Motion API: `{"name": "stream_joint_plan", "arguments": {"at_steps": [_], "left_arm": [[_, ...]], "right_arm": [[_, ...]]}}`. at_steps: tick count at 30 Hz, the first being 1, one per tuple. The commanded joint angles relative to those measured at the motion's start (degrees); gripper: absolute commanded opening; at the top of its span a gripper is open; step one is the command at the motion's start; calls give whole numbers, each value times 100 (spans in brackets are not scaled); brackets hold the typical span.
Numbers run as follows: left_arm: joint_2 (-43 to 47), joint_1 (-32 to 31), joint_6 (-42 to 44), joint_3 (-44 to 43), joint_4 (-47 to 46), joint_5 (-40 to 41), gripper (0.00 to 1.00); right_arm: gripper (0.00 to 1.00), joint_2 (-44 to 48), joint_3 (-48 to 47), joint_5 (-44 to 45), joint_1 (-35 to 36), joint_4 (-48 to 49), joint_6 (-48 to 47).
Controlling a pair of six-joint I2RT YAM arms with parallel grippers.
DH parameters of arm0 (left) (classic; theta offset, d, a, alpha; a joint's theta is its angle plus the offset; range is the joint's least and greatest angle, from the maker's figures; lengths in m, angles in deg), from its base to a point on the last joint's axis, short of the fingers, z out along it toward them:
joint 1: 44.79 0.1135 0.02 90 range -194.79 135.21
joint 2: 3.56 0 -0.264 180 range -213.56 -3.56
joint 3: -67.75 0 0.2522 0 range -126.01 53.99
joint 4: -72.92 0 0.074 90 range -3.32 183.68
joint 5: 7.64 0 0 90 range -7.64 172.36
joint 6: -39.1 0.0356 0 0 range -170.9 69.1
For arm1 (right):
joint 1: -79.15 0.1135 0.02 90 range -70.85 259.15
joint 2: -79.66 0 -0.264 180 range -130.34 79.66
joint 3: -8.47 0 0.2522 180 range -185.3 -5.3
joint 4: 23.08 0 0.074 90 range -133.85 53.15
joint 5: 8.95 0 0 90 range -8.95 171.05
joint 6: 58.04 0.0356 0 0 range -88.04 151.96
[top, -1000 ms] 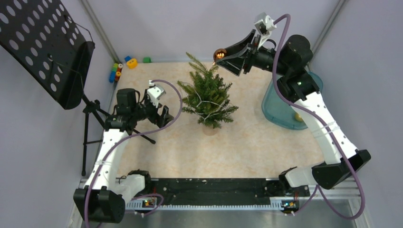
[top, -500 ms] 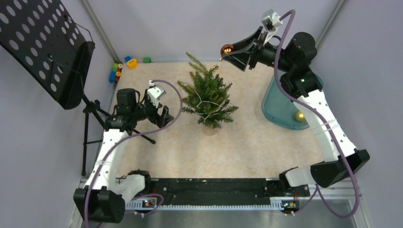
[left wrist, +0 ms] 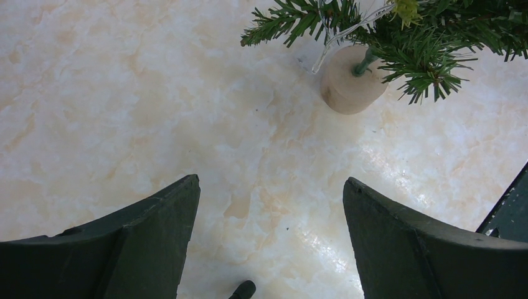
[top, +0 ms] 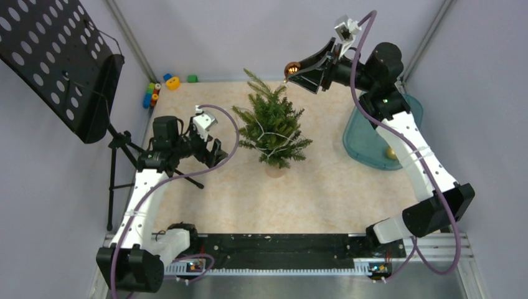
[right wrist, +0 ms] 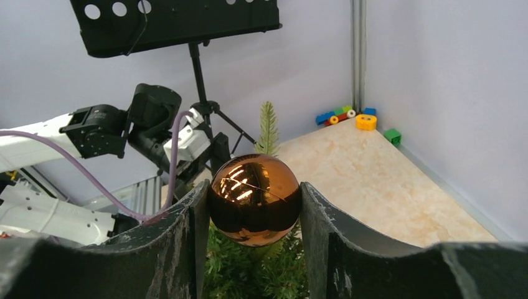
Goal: Decorate the small christmas tree
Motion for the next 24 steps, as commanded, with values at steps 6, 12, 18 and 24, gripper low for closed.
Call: {"name": "stream_joint_plan", "arguments": {"at_steps": [6,12,18,24], "left_arm": [[-22,26,47,41,-218,-173,90],[-10,27,50,35,-208,-182,90],[7,29,58,28,-196,-173,90],[10,29,61,41,-199,-178,90]], "right_arm": [[0,249,190,-340,-202,283,53],[0,198,411,-468,-200,784,466],[0,-3,449,-680,-197,1393,1056],[0,-1,567,-579,-197,1175,817]]}}
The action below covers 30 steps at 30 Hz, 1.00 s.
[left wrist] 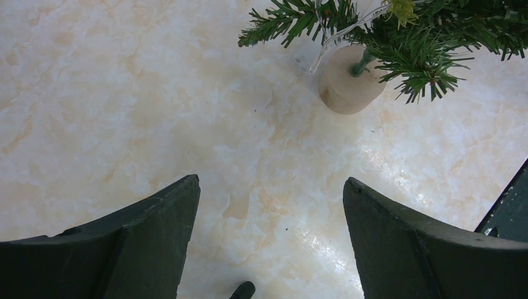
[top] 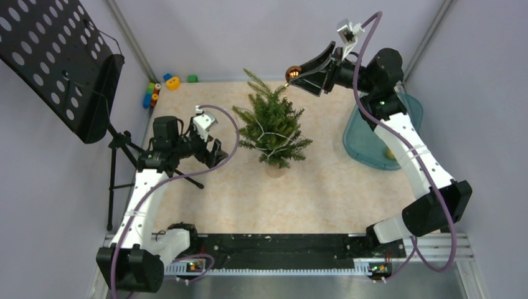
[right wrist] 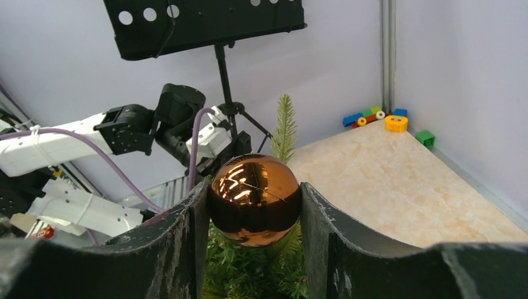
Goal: Decorate the small christmas tree
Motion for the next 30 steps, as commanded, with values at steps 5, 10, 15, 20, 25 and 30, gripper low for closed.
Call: {"name": "stream_joint_plan", "arguments": {"at_steps": [5,10,15,20,25,30], "left_arm": [[-3,28,44,32,-196,-148,90],[7,29,56,32,-196,-150,90],[3,29,45,32,-199,-174,90],[8,28,42,32,-200,-171,90],[5,29,45,31,-199,-192,90],[7,29,40,23,-186,-199,90]], "right_arm": [[0,-16,154,17,-16,23,-159],[0,132,333,168,-27,-206,-416],[0,230,569,273,-97,-272,-479],[0,283,690,272,-96,-201,-449],[10,387,871,312,-99,-88,-403],[55,457,884,395,-110,-239,-458]]}}
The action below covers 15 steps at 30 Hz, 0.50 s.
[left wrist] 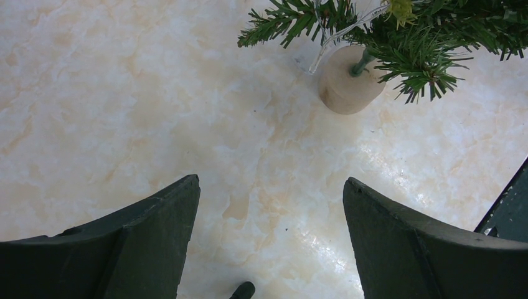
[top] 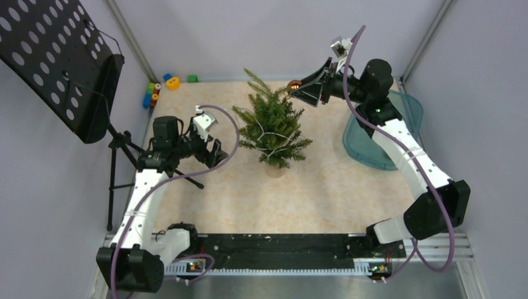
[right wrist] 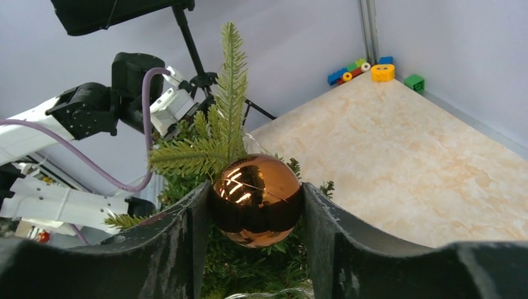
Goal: Decorate the small christmas tree
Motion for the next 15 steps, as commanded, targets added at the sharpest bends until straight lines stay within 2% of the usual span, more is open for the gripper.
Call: {"name": "stream_joint_plan", "arguments": {"at_steps": [1,4,5,12,15], "left_arm": [[10,29,38,17,-182,-193,90],[7,29,43,20,-179,-197,90],[9,29,42,16,-179,-202,90],[13,28,41,14,-175,-202,90],[12,29,40,14,-166,-202,90]], "right_arm": [[60,359,1,165,-65,100,-121],[77,521,76,307,-99,36,-197],[79,566,86,343,-95,7,-233],[83,725,-69,444,-112,-358,-465],[83,841,-246,822,-206,-796,-621]]}}
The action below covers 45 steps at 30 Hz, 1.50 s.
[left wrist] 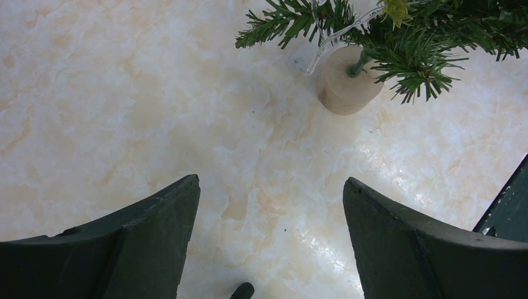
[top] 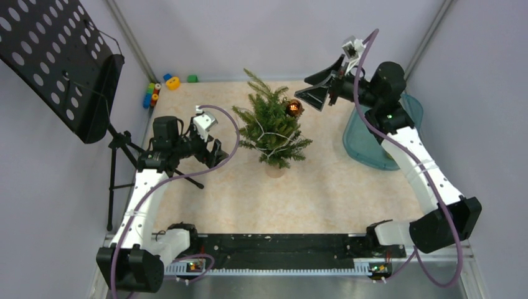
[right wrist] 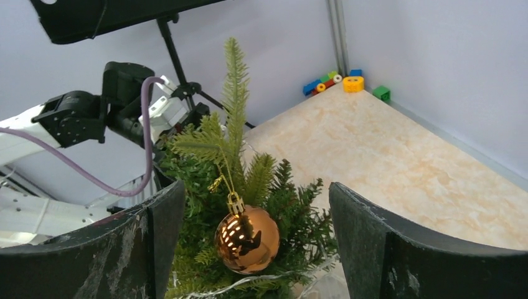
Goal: Decorate the small christmas tree
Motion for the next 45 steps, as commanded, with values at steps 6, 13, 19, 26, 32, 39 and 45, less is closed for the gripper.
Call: {"name": "stream_joint_plan", "arguments": {"at_steps": [6,13,19,26,32,39,45], "left_arm": [[38,29,49,-3,-142,-180,90],[66,29,64,-42,-103,-114,90],[-20,19,-142,-135,-94,378,89],[-85,22,-108,-277,109,684,89],[-154,28,-116,-524,386,937,88],[-291,15,-126,-666,536,1766,88],[-119,-221,-55,-449,487,1961,88]], "right_arm": [[84,332,-624,1759,-1092,-1656,-458],[86,-89,-320,5466,-1585,-2734,-1986],[80,-1097,30,6309,-2096,-2676,-2170],[68,-2376,-263,6401,-2700,-2822,-1924],[67,-2950,-323,7069,-2798,-2929,-2037],[68,-2817,-118,7513,-2799,-3233,-1956],[70,-2620,91,7144,-2792,-3589,-1729]]}}
